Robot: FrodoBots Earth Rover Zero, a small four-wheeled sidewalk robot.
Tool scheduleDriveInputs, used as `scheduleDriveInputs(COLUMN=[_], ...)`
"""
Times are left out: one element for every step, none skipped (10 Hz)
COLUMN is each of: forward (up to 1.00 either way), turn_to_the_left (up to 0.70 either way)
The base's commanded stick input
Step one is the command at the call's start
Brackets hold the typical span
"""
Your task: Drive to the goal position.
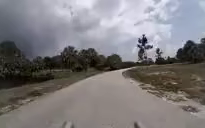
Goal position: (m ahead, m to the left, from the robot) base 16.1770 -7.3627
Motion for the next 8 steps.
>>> scheduleDriveInputs(forward=[0.85,0.85,0.85,0.85,0.85,0.85,0.85,0.85], turn_to_the_left=[0.0,0.0,0.0,0.0,0.0,0.0,0.0,0.0])
